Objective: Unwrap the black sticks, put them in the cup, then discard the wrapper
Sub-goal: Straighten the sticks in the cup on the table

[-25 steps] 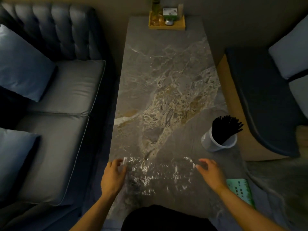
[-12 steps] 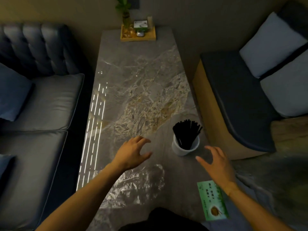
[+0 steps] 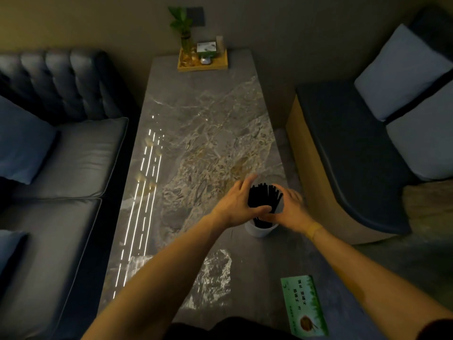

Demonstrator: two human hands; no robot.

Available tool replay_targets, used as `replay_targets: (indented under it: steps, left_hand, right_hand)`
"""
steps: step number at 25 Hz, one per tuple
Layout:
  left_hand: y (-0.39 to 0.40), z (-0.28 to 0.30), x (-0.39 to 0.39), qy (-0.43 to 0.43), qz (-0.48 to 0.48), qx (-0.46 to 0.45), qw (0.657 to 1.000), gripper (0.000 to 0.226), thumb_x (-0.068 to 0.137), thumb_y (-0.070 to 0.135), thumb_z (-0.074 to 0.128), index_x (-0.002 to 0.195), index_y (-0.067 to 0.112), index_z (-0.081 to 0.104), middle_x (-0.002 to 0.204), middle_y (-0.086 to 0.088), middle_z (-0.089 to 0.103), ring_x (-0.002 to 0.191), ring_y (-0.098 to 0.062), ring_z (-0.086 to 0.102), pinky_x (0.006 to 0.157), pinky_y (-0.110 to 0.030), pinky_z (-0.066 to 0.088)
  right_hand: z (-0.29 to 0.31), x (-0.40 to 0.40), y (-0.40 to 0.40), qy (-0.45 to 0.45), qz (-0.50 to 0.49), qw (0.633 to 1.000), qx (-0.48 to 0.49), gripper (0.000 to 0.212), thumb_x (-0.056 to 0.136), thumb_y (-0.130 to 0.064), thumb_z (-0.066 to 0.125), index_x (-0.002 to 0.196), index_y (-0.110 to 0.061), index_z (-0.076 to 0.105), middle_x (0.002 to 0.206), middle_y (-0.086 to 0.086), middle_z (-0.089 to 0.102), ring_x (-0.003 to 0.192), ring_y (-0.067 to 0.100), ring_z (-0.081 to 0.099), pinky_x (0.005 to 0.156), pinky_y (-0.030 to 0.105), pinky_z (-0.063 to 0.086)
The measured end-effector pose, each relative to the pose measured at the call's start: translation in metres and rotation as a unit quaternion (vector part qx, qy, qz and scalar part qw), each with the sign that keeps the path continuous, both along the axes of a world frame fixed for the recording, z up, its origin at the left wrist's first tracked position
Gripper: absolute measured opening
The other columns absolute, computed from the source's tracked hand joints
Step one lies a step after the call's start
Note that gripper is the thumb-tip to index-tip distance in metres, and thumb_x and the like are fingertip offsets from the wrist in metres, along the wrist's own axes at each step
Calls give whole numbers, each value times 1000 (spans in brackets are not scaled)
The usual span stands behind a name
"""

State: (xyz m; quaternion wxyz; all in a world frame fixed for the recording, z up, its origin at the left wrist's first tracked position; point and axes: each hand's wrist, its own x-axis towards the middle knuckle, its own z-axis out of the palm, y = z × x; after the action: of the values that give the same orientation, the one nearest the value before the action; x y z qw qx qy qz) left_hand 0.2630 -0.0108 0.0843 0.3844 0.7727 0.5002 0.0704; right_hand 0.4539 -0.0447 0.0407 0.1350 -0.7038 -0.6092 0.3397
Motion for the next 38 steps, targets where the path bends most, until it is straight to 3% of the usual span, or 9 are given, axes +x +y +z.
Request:
replay_targets:
  steps: [3, 7, 12, 18, 21, 24, 27, 31, 38]
  left_hand:
    - [-14, -4, 13, -74, 79, -55, 993, 98, 72, 52, 74, 149, 27, 19, 149, -7, 37, 132, -26, 43, 104, -39, 43]
    - [-35, -7, 22, -197, 159, -128, 959, 93, 73, 41, 78, 146, 23, 24, 144, -2, 41, 130, -21, 46, 103, -37, 47]
    - [-52, -6, 23, -242, 191, -168, 936, 82, 75, 29, 76, 141, 29, 28, 121, 14, 45, 113, -6, 50, 76, -6, 46]
    - [-56, 1, 22, -196, 151, -119, 962, 87, 76, 34, 74, 146, 26, 24, 137, 2, 46, 121, -14, 49, 96, -30, 48]
    - [-56, 1, 19, -189, 143, -105, 966, 86, 77, 41, 71, 147, 24, 24, 140, 2, 44, 122, -10, 47, 98, -27, 46]
    - [-55, -3, 12, -172, 146, -89, 970, 81, 76, 48, 67, 144, 23, 30, 140, 0, 47, 125, -17, 50, 101, -33, 47]
    - [-55, -12, 1, -129, 142, -93, 977, 92, 76, 53, 67, 150, 21, 21, 154, -3, 34, 138, -20, 39, 110, -40, 40]
    - [-55, -20, -8, -100, 127, -91, 983, 100, 73, 62, 65, 152, 27, 14, 160, 0, 24, 144, -18, 28, 114, -34, 31]
    - [-59, -21, 5, 6, 8, 132, 991, 90, 85, 70, 44, 153, 24, 8, 164, 1, 9, 150, -13, -5, 122, -36, 6]
  right_hand:
    - [-3, -10, 1, -38, 34, 998, 21, 91, 72, -43, 74, 145, -13, 29, 153, 10, 31, 143, 30, 20, 117, 42, 23]
    - [-6, -27, -8, -71, 87, 993, 45, 87, 79, -40, 68, 149, -15, 21, 159, 7, 19, 148, 30, 4, 121, 46, 13]
    - [-12, -44, -16, -61, 51, 986, 145, 62, 83, -32, 61, 138, -10, 42, 146, 8, 44, 145, 27, 23, 117, 48, 25]
    - [-12, -47, -15, -113, 51, 981, 151, 49, 86, -29, 54, 131, -13, 47, 142, 4, 49, 145, 19, 26, 117, 48, 24]
    - [-5, -48, -16, -104, 34, 979, 171, 46, 84, -27, 58, 126, -10, 52, 138, 8, 54, 142, 22, 33, 117, 52, 23]
    - [3, -52, -16, -110, 52, 981, 150, 51, 82, -30, 57, 129, -12, 50, 137, 7, 52, 141, 26, 33, 115, 56, 22]
    - [5, -51, -22, -117, 91, 983, 111, 64, 79, -43, 58, 135, -15, 42, 142, 5, 45, 142, 26, 28, 115, 56, 20]
    - [3, -45, -27, -150, 120, 977, 92, 73, 77, -50, 58, 139, -19, 35, 148, 2, 37, 144, 26, 22, 117, 57, 17]
    - [-6, -49, -27, -174, 98, 975, 100, 61, 81, -49, 48, 135, -23, 36, 138, -2, 42, 140, 25, 29, 117, 54, 22]
